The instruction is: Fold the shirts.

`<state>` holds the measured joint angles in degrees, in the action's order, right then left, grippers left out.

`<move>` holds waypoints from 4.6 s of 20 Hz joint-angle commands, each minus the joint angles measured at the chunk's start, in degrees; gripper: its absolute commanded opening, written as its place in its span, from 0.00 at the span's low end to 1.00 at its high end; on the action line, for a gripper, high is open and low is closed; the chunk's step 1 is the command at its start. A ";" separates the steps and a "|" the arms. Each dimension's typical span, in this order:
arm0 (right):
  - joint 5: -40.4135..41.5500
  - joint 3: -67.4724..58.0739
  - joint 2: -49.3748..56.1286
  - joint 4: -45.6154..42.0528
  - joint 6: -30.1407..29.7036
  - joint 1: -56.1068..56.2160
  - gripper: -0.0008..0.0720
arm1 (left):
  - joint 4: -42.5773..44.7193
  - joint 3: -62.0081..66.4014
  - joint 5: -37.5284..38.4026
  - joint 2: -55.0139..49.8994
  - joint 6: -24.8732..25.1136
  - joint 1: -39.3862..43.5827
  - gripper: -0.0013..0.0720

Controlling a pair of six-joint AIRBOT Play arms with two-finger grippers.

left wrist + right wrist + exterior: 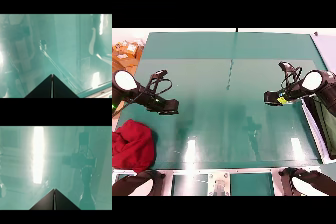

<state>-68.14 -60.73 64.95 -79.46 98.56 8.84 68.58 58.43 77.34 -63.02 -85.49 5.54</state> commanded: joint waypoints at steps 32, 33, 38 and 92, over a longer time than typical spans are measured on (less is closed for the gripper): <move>1.03 0.02 -0.02 0.00 0.00 0.04 0.03 | -0.04 -0.02 -0.37 0.04 0.02 0.04 0.05; 1.68 0.02 0.00 0.00 0.02 0.04 0.03 | -0.04 -0.02 -0.55 0.04 0.02 0.04 0.05; 4.26 0.02 0.04 0.00 0.02 0.00 0.03 | 0.07 -0.02 -5.38 0.04 0.50 0.04 0.05; -2.10 0.85 1.18 9.01 -6.80 -19.30 0.38 | -0.26 19.52 -11.87 -16.15 -3.02 11.69 0.95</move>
<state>-72.14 -59.81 61.08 -75.26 95.13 -10.41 68.79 81.06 64.51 -78.85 -88.66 21.93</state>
